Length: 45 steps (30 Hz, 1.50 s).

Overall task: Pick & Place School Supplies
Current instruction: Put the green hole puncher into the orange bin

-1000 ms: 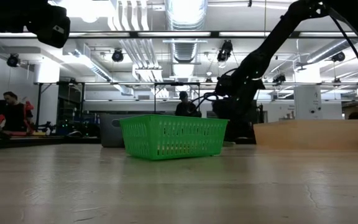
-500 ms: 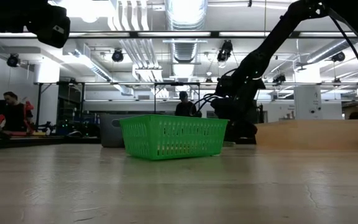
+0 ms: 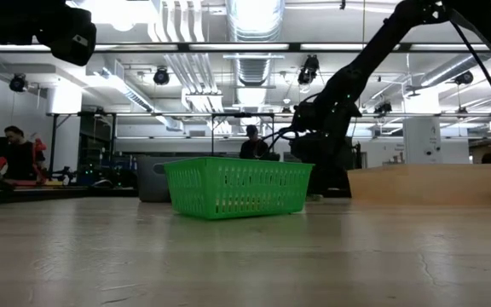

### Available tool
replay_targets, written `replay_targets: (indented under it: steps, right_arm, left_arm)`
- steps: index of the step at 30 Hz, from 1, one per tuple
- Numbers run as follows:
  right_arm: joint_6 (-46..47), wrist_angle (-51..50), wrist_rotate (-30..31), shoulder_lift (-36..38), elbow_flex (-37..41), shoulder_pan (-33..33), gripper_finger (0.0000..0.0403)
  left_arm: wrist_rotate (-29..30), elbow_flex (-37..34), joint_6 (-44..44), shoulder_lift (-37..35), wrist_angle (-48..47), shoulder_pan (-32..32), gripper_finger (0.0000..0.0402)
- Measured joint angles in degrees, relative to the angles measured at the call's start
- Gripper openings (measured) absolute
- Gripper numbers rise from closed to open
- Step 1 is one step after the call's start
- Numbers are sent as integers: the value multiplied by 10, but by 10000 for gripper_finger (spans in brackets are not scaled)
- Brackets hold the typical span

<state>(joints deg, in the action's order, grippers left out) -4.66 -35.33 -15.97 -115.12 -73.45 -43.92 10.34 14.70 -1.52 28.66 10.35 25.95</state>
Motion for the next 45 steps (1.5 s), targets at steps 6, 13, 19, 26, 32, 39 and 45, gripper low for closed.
replay_targets:
  steps: [6, 13, 19, 26, 32, 39, 45]
  right_arm:
    - [-33, -3, 29, 0, 1, 0, 187]
    - [-33, -1, 38, 0, 1, -1, 147]
    - [-35, 1, 39, 0, 1, -1, 97]
    - [-35, -1, 33, 0, 1, -2, 61]
    - [-21, 0, 7, 2, -1, -3, 58]
    - [-10, -8, 0, 17, -8, -3, 57]
    - [3, -12, -3, 47, -9, -3, 56]
  left_arm:
    - [0, 0, 0, 0, 0, 0, 149]
    - [0, 0, 0, 0, 0, 0, 149]
    - [0, 0, 0, 0, 0, 0, 149]
    - [0, 0, 0, 0, 0, 0, 149]
    - [0, 0, 0, 0, 0, 0, 149]
    - [0, 0, 0, 0, 0, 0, 149]
    - [0, 0, 0, 0, 0, 0, 149]
